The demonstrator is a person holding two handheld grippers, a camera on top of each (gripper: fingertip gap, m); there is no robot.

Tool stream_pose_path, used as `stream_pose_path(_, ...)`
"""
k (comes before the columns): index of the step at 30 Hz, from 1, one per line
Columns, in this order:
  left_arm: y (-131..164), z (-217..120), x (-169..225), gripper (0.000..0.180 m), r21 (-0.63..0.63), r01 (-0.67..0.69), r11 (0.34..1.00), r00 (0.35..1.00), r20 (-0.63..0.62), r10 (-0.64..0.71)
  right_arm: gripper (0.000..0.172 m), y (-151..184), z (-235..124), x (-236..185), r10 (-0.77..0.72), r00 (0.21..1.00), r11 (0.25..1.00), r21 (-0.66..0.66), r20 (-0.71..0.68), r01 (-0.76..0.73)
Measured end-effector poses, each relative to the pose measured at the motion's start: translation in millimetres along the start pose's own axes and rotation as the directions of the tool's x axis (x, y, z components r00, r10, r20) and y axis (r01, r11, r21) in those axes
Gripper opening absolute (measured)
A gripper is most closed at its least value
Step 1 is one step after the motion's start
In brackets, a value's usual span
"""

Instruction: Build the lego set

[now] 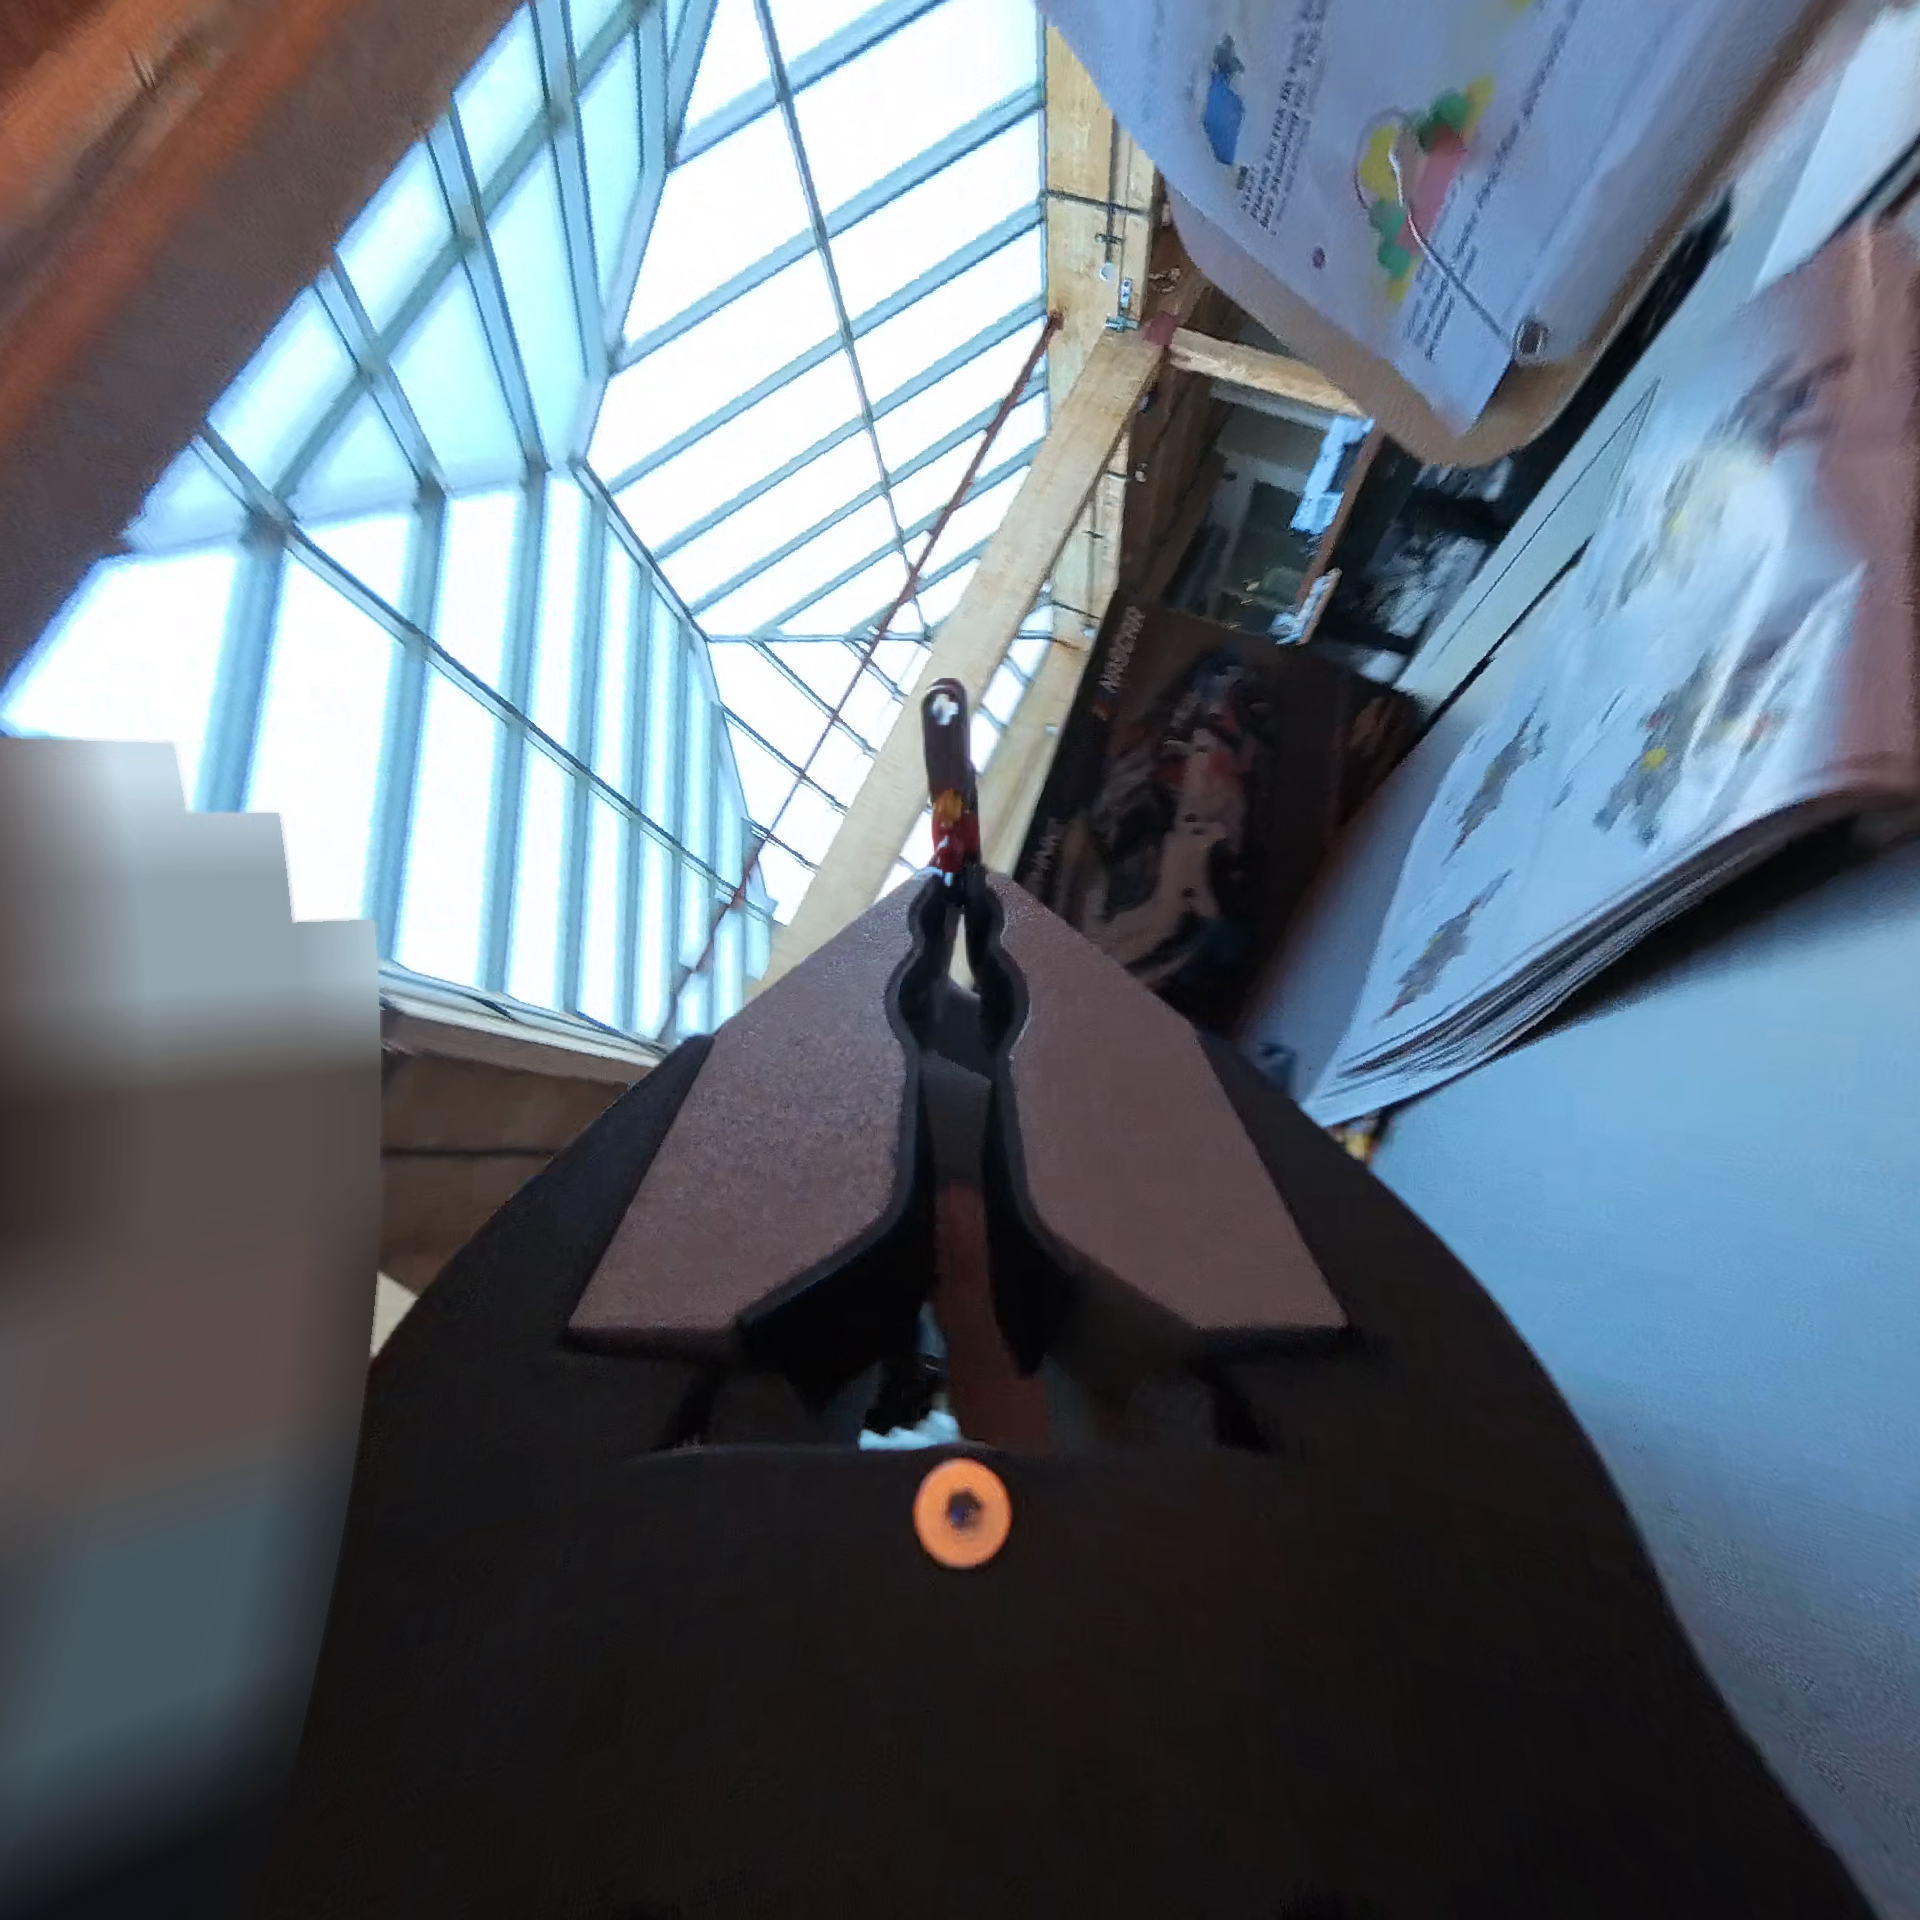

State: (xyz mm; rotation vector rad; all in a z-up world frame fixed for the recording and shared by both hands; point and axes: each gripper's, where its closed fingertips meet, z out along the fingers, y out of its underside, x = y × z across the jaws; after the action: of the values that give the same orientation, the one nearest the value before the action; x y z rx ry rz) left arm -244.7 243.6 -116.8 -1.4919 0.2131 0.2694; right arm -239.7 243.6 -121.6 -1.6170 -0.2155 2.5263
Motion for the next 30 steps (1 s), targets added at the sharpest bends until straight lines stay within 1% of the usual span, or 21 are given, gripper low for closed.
stream_pose_path(2, -1.1, 0.4, -1.0, 0.005, -0.002, -0.115, 0.993, 0.993, 0.031, 0.115, 0.001, -1.0, 1.2, 0.5, 0.163, 0.985, 0.986, 0.029, 0.055, -0.165)
stream_pose_path(3, -2.6, 0.2, -1.3, 0.005, -0.001, -0.164, 0.987, 0.985, 0.046, 0.164, 0.001, -1.2, 1.7, -0.3, 0.22, 0.972, 0.974, 0.036, 0.077, -0.223)
stream_pose_path(7, -10.2, -2.9, -3.8, 0.005, 0.018, -0.25, 0.968, 0.966, 0.077, 0.248, 0.0, 0.0, 4.7, -6.8, 0.346, 0.929, 0.935, 0.033, 0.129, -0.352)
stream_pose_path(10, -10.1, -4.1, -6.4, 0.005, 0.019, -0.235, 0.972, 0.969, 0.08, 0.233, 0.0, 1.1, 6.8, -6.4, 0.414, 0.895, 0.905, 0.031, 0.163, -0.425)
stream_pose_path(11, -8.6, -4.1, -7.2, 0.005, 0.014, -0.194, 0.981, 0.979, 0.062, 0.193, 0.0, 1.6, 7.2, -5.3, 0.439, 0.881, 0.894, 0.017, 0.176, -0.448)
stream_pose_path(12, -4.8, -3.2, -6.9, 0.005, 0.0, -0.113, 0.994, 0.993, 0.027, 0.113, 0.0, 2.1, 6.2, -3.2, 0.425, 0.89, 0.902, 0.009, 0.166, -0.432)
stream_pose_path(13, -1.0, -1.9, -5.9, 0.006, -0.016, -0.002, 1.0, 1.0, -0.014, 0.001, 0.001, 3.2, 4.0, -2.4, 0.356, 0.924, 0.933, 0.002, 0.138, -0.359)
stream_pose_path(14, 0.0, -0.9, -5.8, 0.006, -0.023, 0.128, 0.992, 0.99, -0.051, -0.129, 0.001, 6.0, 0.8, -2.7, 0.26, 0.96, 0.966, -0.016, 0.102, -0.26)
stream_pose_path(15, 2.5, 1.0, -5.9, 0.005, -0.049, 0.256, 0.965, 0.961, -0.093, -0.26, 0.0, 11.5, -3.0, -1.9, 0.16, 0.986, 0.986, -0.057, 0.055, -0.157)
stream_pose_path(16, 6.9, 3.3, -3.9, 0.006, -0.098, 0.387, 0.917, 0.906, -0.144, -0.397, 0.005, 17.8, -6.6, 1.8, 0.049, 0.999, 0.993, -0.11, -0.003, -0.049)
stream_pose_path(17, 10.3, 4.2, -3.5, 0.005, -0.139, 0.515, 0.846, 0.827, -0.181, -0.533, 0.016, 23.9, -11.4, 6.7, -0.063, 0.996, 0.983, -0.174, -0.06, 0.052)
stream_pose_path(18, 11.4, 3.6, -5.2, 0.005, -0.16, 0.628, 0.761, 0.732, -0.21, -0.648, 0.017, 27.7, -16.9, 9.0, -0.169, 0.981, 0.962, -0.233, -0.091, 0.144)
stream_pose_path(19, 11.9, 2.7, -5.5, 0.005, -0.189, 0.721, 0.666, 0.623, -0.243, -0.743, 0.015, 30.1, -22.5, 8.4, -0.276, 0.956, 0.926, -0.293, -0.096, 0.238)
stream_pose_path(20, 12.9, 1.7, -5.8, 0.005, -0.222, 0.79, 0.572, 0.515, -0.266, -0.815, 0.014, 30.0, -28.4, 9.6, -0.392, 0.914, 0.874, -0.353, -0.105, 0.334)
stream_pose_path(21, 13.4, 1.1, -8.0, 0.005, -0.232, 0.834, 0.5, 0.436, -0.278, -0.856, 0.016, 25.7, -34.1, 11.9, -0.507, 0.853, 0.812, -0.399, -0.12, 0.426)
stream_pose_path(22, 15.4, 1.0, -8.6, 0.005, -0.246, 0.855, 0.457, 0.388, -0.282, -0.877, 0.019, 19.6, -38.4, 11.4, -0.603, 0.788, 0.748, -0.43, -0.121, 0.506)
stream_pose_path(23, 18.5, 1.7, -7.8, 0.005, -0.261, 0.859, 0.44, 0.37, -0.277, -0.887, 0.021, 14.0, -41.3, 9.2, -0.675, 0.729, 0.689, -0.451, -0.114, 0.567)
stream_pose_path(24, 21.4, 2.4, -6.1, 0.005, -0.274, 0.856, 0.438, 0.369, -0.271, -0.889, 0.025, 8.1, -43.2, 7.6, -0.732, 0.672, 0.635, -0.469, -0.112, 0.614)
stream_pose_path(26, 23.5, 3.5, -2.0, 0.005, -0.291, 0.857, 0.426, 0.353, -0.272, -0.895, 0.03, -0.9, -43.9, 4.2, -0.814, 0.572, 0.541, -0.492, -0.1, 0.683)
stream_pose_path(28, 24.4, 4.3, 3.5, 0.005, -0.312, 0.853, 0.419, 0.34, -0.279, -0.898, 0.031, -5.7, -42.3, 2.0, -0.854, 0.513, 0.483, -0.5, -0.088, 0.719)
stream_pose_path(30, 23.9, 4.5, 7.6, 0.005, -0.324, 0.843, 0.431, 0.345, -0.29, -0.893, 0.035, -4.6, -38.9, -1.1, -0.862, 0.504, 0.463, -0.494, -0.056, 0.736)
